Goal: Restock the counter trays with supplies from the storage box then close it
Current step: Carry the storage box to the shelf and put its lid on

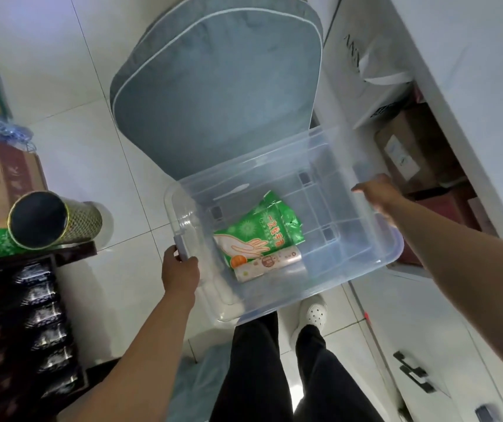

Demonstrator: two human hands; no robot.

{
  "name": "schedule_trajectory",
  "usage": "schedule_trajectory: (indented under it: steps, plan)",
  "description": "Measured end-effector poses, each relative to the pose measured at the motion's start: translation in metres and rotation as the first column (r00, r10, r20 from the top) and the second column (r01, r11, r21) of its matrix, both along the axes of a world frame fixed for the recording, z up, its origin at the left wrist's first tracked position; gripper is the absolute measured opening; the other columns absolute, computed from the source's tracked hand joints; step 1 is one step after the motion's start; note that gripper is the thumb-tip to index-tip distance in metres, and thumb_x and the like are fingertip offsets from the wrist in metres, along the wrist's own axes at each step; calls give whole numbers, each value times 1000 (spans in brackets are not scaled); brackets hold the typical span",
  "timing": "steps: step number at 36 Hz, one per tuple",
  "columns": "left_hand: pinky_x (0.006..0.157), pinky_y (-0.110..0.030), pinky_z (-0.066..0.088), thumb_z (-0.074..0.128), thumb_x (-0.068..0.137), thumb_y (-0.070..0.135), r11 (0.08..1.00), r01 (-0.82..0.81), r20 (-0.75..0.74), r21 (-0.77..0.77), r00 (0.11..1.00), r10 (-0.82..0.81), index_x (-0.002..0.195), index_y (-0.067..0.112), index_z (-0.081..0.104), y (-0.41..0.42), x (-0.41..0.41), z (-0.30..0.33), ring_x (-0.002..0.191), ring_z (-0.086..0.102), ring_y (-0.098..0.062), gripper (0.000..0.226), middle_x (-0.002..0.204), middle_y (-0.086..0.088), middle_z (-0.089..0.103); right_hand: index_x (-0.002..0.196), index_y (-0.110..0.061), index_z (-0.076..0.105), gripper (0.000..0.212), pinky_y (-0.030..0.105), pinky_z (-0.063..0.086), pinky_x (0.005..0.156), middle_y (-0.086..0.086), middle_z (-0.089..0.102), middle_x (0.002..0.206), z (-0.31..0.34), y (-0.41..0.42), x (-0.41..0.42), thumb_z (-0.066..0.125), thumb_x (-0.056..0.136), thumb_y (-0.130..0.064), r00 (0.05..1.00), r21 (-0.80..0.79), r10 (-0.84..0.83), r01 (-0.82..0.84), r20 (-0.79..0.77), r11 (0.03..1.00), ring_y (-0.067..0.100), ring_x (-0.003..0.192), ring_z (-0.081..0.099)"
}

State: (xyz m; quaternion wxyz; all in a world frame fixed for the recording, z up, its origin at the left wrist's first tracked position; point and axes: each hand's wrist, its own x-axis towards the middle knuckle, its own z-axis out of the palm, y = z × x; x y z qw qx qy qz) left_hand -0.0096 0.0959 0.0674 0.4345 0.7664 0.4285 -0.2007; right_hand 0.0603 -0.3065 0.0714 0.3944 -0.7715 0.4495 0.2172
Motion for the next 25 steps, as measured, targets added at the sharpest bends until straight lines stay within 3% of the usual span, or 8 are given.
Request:
schedule_trajectory:
  steps: [3,7,12,15,17,19,22,25]
  plan:
    - [54,-23,39,61,88,6,998,-21,-14,-66,1000,20,130,14,53,8,0,0,75,55,-14,43,96,2,60,135,-12,44,63,37,44,88,15,50,135,7,10,-15,68,81,-34,999,-42,-17,19,45,999,35,115,52]
    - [60,-26,46,67,87,9,971,-143,-106,-191,987,124,126,10,59,29,4,0,80,56,-23,39,103,-11,59,130,-13,52,55,33,40,78,15,56,129,23,22,-35,67,79,-25,984,-27,-112,117,138,993,29,100,53]
    - [70,-35,48,70,84,14,928,-258,-181,-268,960,215,103,9,64,56,3,-7,68,54,-22,20,90,-12,59,126,-12,58,67,43,50,89,17,56,129,48,31,-52,62,64,-35,974,-36,-178,184,137,982,38,114,54]
    - [78,-41,51,69,83,13,910,-312,-189,-274,945,267,87,12,65,65,-8,-10,74,55,-22,6,98,-11,60,106,-12,60,44,34,45,69,13,57,115,61,35,-65,65,67,-32,962,37,-203,199,180,979,30,94,54]
    - [68,-40,54,67,84,11,901,-333,-196,-279,938,286,82,13,63,69,-15,-7,73,54,-23,5,93,-10,61,85,-17,57,25,33,41,65,9,56,100,72,36,-74,65,67,-31,960,97,-210,195,186,976,24,83,51]
    - [61,-40,54,66,87,11,893,-353,-202,-277,930,305,89,11,63,74,-22,-4,79,56,-25,4,90,-9,60,75,-19,60,15,41,45,76,8,58,94,82,35,-85,64,64,-29,962,149,-202,176,182,973,28,88,54]
    - [72,-43,51,61,91,14,915,-307,-189,-262,946,264,109,11,60,86,-31,-3,89,55,-26,18,99,-8,58,67,-20,65,2,36,41,75,6,61,93,95,35,-105,63,68,-20,973,202,-126,86,194,976,26,88,53]
    - [85,-46,51,61,94,18,951,-207,-157,-230,972,173,114,11,60,97,-41,0,101,53,-28,21,113,-9,55,71,-26,68,12,33,42,74,0,63,99,104,38,-127,64,59,-24,986,240,-66,28,152,970,21,90,55]
